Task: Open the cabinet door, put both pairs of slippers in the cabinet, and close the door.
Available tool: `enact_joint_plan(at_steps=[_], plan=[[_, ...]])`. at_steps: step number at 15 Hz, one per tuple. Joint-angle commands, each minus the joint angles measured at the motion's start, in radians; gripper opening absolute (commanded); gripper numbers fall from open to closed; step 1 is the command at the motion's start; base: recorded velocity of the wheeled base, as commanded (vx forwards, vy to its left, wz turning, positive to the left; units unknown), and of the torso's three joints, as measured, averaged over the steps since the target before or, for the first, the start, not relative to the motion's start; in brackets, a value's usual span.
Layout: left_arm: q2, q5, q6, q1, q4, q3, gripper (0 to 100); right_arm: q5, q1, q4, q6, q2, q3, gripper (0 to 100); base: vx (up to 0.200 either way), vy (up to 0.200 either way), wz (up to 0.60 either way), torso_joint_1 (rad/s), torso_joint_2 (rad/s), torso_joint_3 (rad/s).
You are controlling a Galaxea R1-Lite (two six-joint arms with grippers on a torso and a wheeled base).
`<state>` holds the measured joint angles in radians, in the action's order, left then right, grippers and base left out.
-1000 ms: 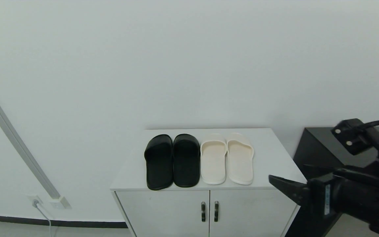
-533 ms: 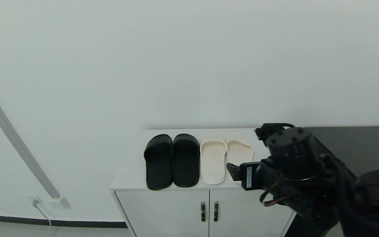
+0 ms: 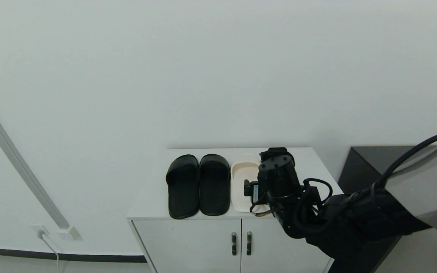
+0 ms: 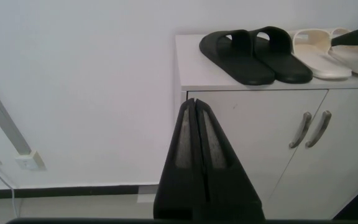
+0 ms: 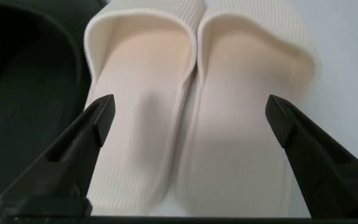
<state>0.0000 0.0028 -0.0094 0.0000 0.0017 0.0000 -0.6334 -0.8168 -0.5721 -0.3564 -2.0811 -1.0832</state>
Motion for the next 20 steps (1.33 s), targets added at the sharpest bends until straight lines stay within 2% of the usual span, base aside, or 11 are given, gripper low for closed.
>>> enact_joint_plan(at_steps=[1, 7, 14, 15, 20], plan=[[0.000, 0.000, 0.000, 0.000, 0.000, 0.000, 0, -0.003, 0.030, -0.045, 0.039, -0.093, -0.050, 100, 0.000, 0.000, 0.00, 0.000, 0.00, 0.000], [0.002, 0.000, 0.000, 0.000, 0.000, 0.000, 0, -0.011, 0.091, -0.060, 0.096, -0.206, -0.221, 100, 0.000, 0.000, 0.00, 0.000, 0.00, 0.000], [0.000, 0.000, -0.001, 0.000, 0.000, 0.000, 0, -0.011, 0.110, -0.057, 0.132, -0.257, -0.304, 100, 0.000, 0.000, 0.00, 0.000, 0.00, 0.000], [0.002, 0.000, -0.001, 0.000, 0.000, 0.000, 0, -0.011, 0.110, -0.057, 0.134, -0.257, -0.310, 0, 0.000, 0.000, 0.00, 0.000, 0.00, 0.000], [0.000, 0.000, -0.003, 0.000, 0.000, 0.000, 0, -0.014, 0.113, -0.057, 0.160, -0.252, -0.313, 0, 0.000, 0.000, 0.00, 0.000, 0.00, 0.000]])
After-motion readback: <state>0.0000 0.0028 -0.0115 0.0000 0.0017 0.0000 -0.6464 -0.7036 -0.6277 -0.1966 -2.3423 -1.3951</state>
